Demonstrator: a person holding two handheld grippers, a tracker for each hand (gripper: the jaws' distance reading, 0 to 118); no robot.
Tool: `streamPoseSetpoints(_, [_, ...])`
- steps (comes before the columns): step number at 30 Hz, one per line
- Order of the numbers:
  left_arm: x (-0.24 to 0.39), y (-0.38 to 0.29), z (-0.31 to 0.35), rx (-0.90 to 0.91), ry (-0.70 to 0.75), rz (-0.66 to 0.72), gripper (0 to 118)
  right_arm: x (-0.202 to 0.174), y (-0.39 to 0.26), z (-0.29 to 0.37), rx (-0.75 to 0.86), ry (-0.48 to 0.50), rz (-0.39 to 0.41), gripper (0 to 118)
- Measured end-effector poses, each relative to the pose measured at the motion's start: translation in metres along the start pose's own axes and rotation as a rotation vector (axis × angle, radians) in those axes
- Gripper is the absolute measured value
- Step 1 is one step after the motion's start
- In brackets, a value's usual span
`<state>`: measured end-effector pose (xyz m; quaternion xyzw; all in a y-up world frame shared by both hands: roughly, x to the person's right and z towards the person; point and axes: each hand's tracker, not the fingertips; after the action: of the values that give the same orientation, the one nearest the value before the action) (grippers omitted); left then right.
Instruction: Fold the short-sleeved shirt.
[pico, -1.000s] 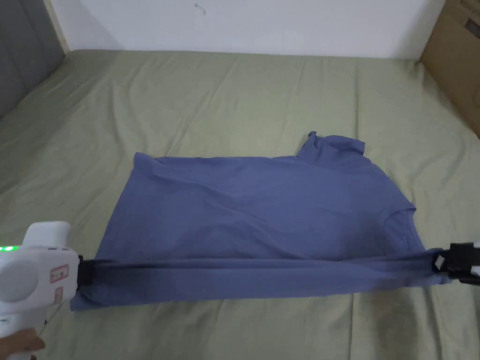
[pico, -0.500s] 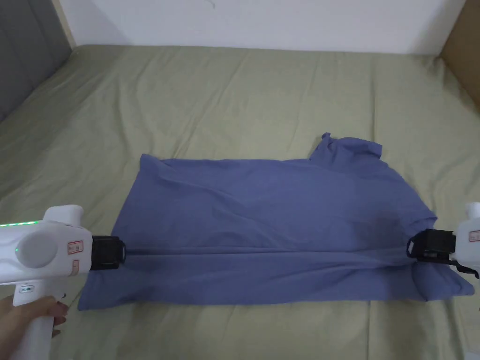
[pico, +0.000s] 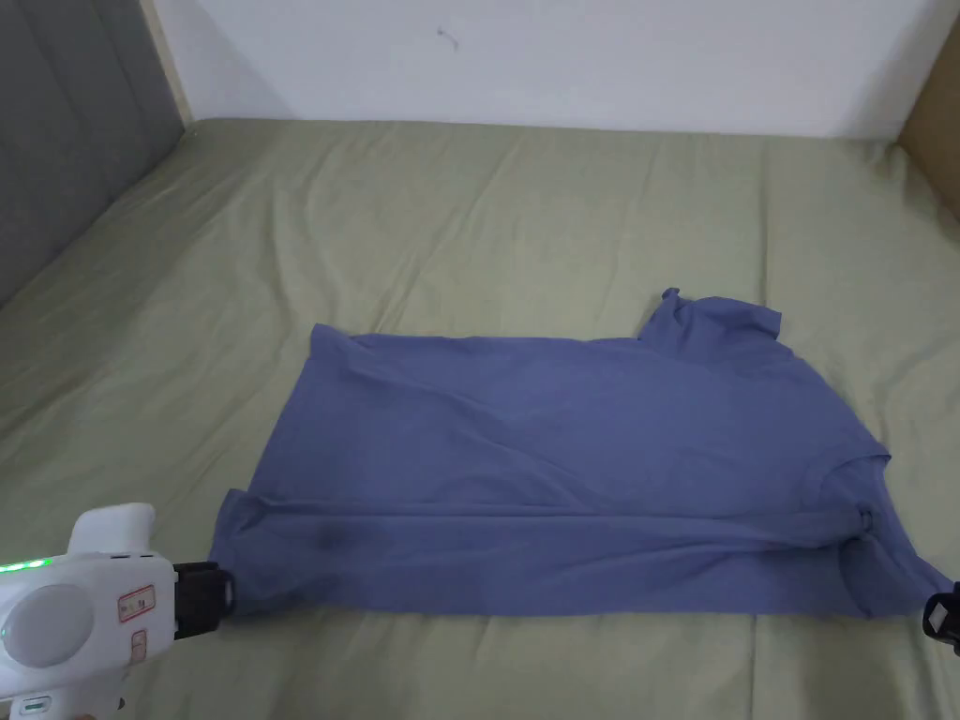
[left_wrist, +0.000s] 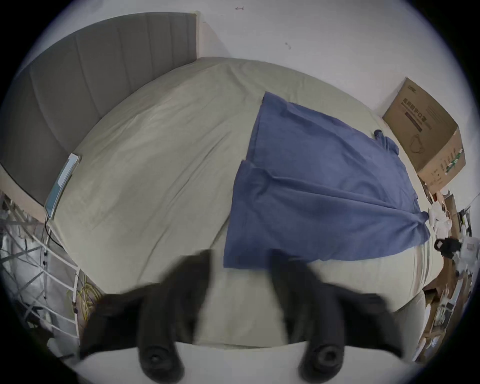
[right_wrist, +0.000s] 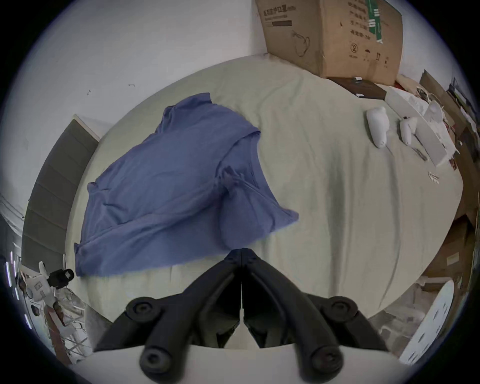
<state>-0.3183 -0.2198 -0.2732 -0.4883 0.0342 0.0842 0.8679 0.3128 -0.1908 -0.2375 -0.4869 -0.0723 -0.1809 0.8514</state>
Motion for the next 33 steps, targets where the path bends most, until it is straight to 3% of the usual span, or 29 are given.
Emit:
streamPoseSetpoints(1, [0.000, 0.001, -0.006, -0.004, -0.004, 0.008, 78, -0.001, -0.004, 0.001, -0.002, -0.003, -0.005, 0])
streamPoseSetpoints(2, [0.000, 0.003, -0.010, -0.007, -0.011, 0.014, 93, 0.001, -0.006, 0.000, -0.005, -0.003, -0.012, 0])
streamPoseSetpoints(3, [0.002, 0.005, -0.017, -0.008, -0.020, 0.027, 100, 0.003, -0.008, 0.000, -0.008, -0.001, -0.021, 0])
streamPoseSetpoints(5, [0.005, 0.007, -0.032, -0.043, -0.031, 0.059, 96, 0.003, -0.013, -0.001, -0.019, -0.002, -0.028, 0])
streamPoseSetpoints(6, [0.005, 0.008, -0.040, -0.080, -0.054, 0.078, 87, 0.003, -0.015, -0.002, -0.022, -0.007, -0.028, 0])
streamPoseSetpoints(7, [0.005, 0.006, -0.051, -0.105, -0.044, 0.091, 63, 0.003, -0.017, -0.004, -0.029, -0.011, -0.025, 0])
streamPoseSetpoints(8, [0.011, 0.004, -0.055, -0.117, 0.063, 0.064, 54, 0.002, -0.018, -0.005, -0.034, -0.015, -0.022, 0])
streamPoseSetpoints(10, [0.014, 0.009, -0.044, -0.091, 0.046, -0.023, 46, 0.002, -0.022, -0.008, -0.045, -0.015, -0.022, 0])
streamPoseSetpoints(12, [0.020, 0.009, -0.034, -0.062, 0.032, -0.048, 15, 0.001, -0.022, -0.011, -0.049, 0.005, -0.031, 0])
streamPoseSetpoints(13, [0.019, 0.011, -0.033, -0.070, -0.013, -0.035, 8, 0.000, -0.020, -0.012, -0.043, 0.011, -0.034, 0])
streamPoseSetpoints(14, [0.021, 0.012, -0.034, -0.079, -0.043, -0.019, 8, -0.001, -0.018, -0.013, -0.038, 0.010, -0.032, 1])
streamPoseSetpoints(15, [0.023, 0.013, -0.036, -0.081, -0.022, -0.021, 8, -0.004, -0.013, -0.014, -0.028, 0.002, -0.027, 11])
streamPoseSetpoints(17, [0.022, 0.013, -0.036, -0.077, 0.012, -0.051, 8, -0.005, -0.003, -0.017, -0.009, -0.001, -0.026, 58])
streamPoseSetpoints(18, [0.023, 0.013, -0.036, -0.072, 0.001, -0.041, 8, -0.005, 0.004, -0.021, -0.004, 0.008, -0.025, 71])
streamPoseSetpoints(19, [0.026, 0.012, -0.035, -0.073, 0.003, -0.045, 8, -0.005, 0.009, -0.024, 0.008, 0.020, -0.025, 72])
streamPoseSetpoints(22, [0.026, 0.014, -0.033, -0.072, 0.000, -0.063, 8, -0.002, 0.026, -0.045, -0.005, -0.013, -0.028, 71])
streamPoseSetpoints(23, [0.026, 0.015, -0.031, -0.070, -0.005, -0.061, 8, 0.001, 0.027, -0.056, -0.016, -0.010, -0.024, 60])
streamPoseSetpoints(25, [0.023, 0.015, -0.030, -0.065, -0.016, -0.052, 8, 0.003, 0.027, -0.079, -0.083, -0.037, -0.005, 17])
streamPoseSetpoints(26, [0.022, 0.015, -0.031, -0.062, -0.031, -0.036, 8, 0.003, 0.023, -0.090, -0.128, -0.092, -0.006, 14])
streamPoseSetpoints(27, [0.019, 0.016, -0.033, -0.064, -0.049, -0.016, 8, 0.002, 0.021, -0.091, -0.101, -0.043, -0.038, 12])
streamPoseSetpoints(33, [0.009, 0.020, -0.027, -0.047, -0.048, -0.020, 7, -0.003, 0.022, -0.064, -0.059, -0.043, -0.021, 9])
